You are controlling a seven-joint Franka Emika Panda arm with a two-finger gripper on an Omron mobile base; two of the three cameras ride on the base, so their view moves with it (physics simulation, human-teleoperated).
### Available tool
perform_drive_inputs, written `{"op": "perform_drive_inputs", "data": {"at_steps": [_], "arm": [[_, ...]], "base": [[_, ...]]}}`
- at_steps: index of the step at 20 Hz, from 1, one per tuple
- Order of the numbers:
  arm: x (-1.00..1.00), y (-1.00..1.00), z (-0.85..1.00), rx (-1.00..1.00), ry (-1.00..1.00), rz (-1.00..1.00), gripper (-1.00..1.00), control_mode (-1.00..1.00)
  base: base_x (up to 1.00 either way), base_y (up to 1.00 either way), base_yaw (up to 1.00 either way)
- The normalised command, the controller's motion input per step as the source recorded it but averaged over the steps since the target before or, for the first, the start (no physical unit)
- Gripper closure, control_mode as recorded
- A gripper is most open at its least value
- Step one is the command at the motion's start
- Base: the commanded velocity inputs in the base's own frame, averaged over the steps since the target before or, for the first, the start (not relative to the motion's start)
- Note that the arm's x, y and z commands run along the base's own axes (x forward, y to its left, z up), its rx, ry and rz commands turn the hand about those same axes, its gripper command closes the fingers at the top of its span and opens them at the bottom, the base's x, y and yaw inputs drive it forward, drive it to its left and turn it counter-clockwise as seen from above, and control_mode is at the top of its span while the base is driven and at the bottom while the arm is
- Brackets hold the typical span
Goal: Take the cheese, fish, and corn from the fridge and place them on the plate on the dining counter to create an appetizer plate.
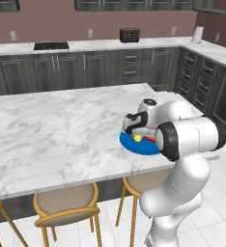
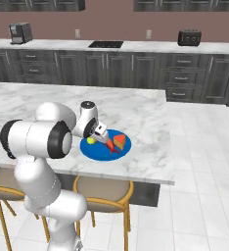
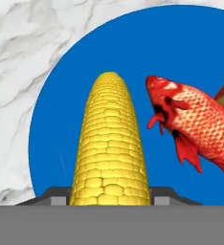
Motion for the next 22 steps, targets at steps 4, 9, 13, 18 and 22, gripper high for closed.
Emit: {"op": "perform_drive_inputs", "data": {"at_steps": [4,9,13,18,22], "arm": [[-0.09,-0.03,0.09,0.0,-0.09,0.01,-1.0,-1.0],[-0.52,-0.04,0.73,-0.01,-0.11,0.06,-1.0,-1.0],[-0.99,0.0,1.0,-0.07,-0.11,0.14,-1.0,-1.0],[-1.0,-0.17,0.86,-0.02,-0.01,0.08,-1.0,-1.0],[-0.97,-0.55,0.71,0.0,0.0,0.01,-1.0,-1.0]], "base": [[0.0,0.0,0.0],[0.0,0.0,0.0],[0.0,0.0,0.0],[0.0,0.0,0.0],[0.0,0.0,0.0]]}}
